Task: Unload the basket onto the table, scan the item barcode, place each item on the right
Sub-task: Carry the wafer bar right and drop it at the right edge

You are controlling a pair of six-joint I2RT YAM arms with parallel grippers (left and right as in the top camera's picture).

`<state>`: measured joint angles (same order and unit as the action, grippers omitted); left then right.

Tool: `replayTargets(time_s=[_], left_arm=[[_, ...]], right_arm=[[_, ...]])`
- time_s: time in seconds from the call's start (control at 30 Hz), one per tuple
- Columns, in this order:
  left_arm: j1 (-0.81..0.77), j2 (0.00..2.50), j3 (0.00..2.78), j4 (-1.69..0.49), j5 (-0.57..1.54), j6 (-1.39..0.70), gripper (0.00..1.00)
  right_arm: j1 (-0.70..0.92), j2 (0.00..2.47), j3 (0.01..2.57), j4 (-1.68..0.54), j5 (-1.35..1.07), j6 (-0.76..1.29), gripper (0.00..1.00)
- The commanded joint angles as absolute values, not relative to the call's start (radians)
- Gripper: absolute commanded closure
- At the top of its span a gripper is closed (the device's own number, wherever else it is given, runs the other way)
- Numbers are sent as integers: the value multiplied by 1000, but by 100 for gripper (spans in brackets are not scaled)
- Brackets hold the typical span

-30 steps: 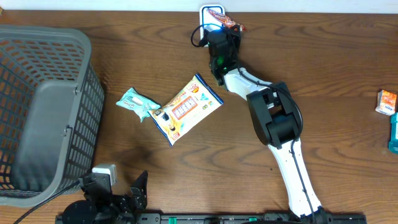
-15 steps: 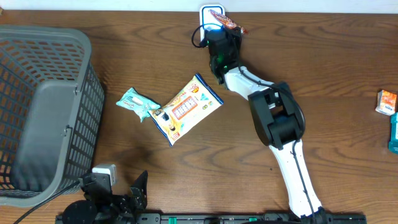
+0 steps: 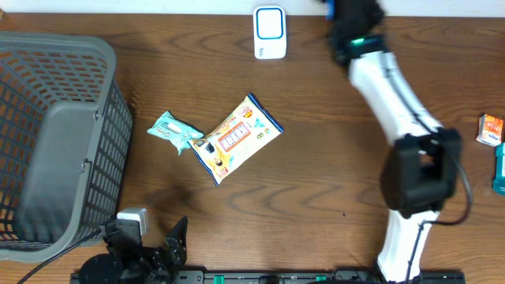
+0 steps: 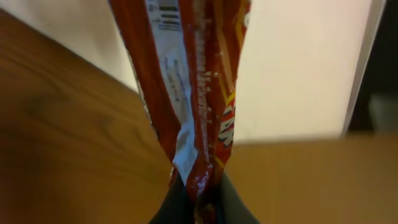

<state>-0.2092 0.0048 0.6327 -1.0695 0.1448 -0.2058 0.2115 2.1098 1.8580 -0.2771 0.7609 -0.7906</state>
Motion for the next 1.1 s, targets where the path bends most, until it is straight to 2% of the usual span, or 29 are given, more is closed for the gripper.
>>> replayTargets(time_s=[0.0, 0.2, 0.33, 0.57, 0.73, 0.77, 0.8, 0.83, 0.87, 0.9, 1.07], left_arm=[[-205, 5, 638, -1068, 150, -204, 2], [-205, 5, 638, -1068, 149, -204, 2], [-205, 5, 638, -1068, 149, -204, 2], [-205, 5, 638, -1068, 149, -204, 2], [-205, 5, 638, -1068, 149, -204, 2], [-205, 5, 638, -1068, 149, -204, 2], [-205, 5, 638, -1068, 149, -204, 2], [-205, 5, 638, -1068, 149, -204, 2], [-205, 5, 638, -1068, 149, -204, 2], [-205, 5, 638, -1068, 150, -204, 2], [-205, 5, 638, -1068, 149, -204, 2]], right_arm=[[97, 2104, 1863, -360, 711, -557, 99], [-126, 2125, 1852, -499, 572, -387, 99], [-287, 2159, 1851, -516, 535, -317, 99], [-461, 2255, 1851, -540, 462, -227, 99], [-525, 2327, 1851, -564, 456, -144, 99], [-532, 2330, 1851, -569, 456, -129, 91], [-536, 2330, 1851, -572, 454, -120, 70], [-538, 2325, 1851, -573, 453, -111, 38], [-538, 2315, 1851, -578, 453, -112, 14], [-538, 2301, 1851, -580, 453, -112, 1], [-537, 2180, 1851, -597, 428, -11, 1]])
